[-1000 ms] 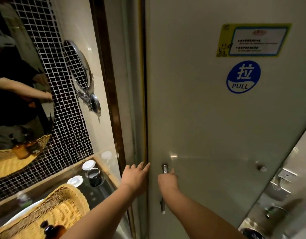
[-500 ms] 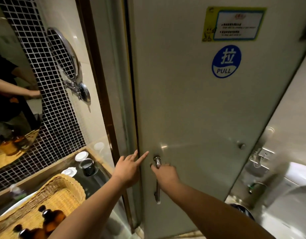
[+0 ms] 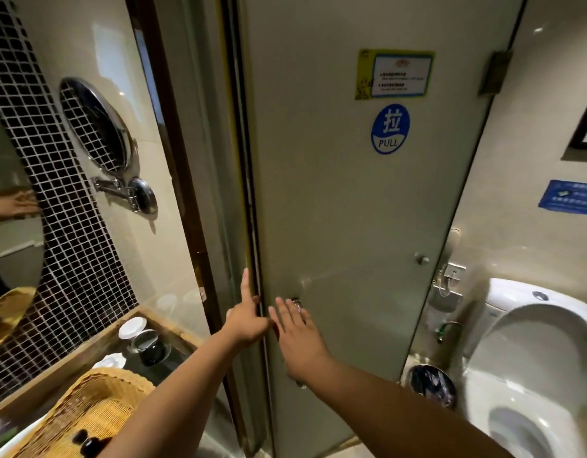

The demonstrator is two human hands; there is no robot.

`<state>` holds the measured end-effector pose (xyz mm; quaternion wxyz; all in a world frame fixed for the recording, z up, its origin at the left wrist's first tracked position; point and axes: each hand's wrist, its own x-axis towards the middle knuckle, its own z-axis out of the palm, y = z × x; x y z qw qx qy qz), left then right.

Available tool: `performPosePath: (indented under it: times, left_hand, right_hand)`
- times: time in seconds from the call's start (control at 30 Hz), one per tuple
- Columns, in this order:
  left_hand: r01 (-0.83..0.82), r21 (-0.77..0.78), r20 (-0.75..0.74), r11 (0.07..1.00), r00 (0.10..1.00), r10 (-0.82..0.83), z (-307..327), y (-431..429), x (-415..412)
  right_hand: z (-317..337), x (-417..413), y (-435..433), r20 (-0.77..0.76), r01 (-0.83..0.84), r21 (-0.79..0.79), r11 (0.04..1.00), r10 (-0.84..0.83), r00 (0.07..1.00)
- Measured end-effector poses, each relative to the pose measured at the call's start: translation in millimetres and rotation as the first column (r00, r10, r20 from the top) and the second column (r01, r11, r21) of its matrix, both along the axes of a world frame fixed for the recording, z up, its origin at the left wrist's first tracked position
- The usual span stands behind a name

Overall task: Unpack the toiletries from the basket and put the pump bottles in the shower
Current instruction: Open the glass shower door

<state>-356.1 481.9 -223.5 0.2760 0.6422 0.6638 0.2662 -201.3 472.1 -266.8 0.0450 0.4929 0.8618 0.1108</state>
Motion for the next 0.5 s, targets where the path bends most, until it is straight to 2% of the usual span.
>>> performPosePath:
  times: [0.03, 0.13, 0.27, 0.4, 0.5]
  left_hand:
    - [0.006, -0.025, -0.019, 1.0, 1.0, -0.007, 4, 4, 0]
    - [0.03, -0.079, -0.2, 0.996, 0.979, -0.045, 17, 15, -6]
    - [0.097, -0.046, -0.315, 0.994, 0.943, -0.106, 24, 19, -14]
    - [0.287, 0.002, -0.396, 0.958, 0.88, -0.263, 25, 15, -24]
    - [0.441, 0.083, -0.423, 0.894, 0.828, -0.369, 24, 13, -30]
  right_hand:
    - [2, -3, -2, -0.007, 0.025, -0.005, 1.0, -0.025, 1.0]
    - [12, -6, -8, -0.01, 0.059, -0.025, 0.998, -0.059, 0.998]
    - [22, -2, -15, -0.021, 0.092, 0.04, 0.995, -0.091, 0.996]
    - [29, 4, -24, -0.062, 0.096, 0.127, 0.987, -0.089, 0.994]
    - [41, 10, -31, -0.182, 0.07, 0.201, 0.977, -0.033, 0.983]
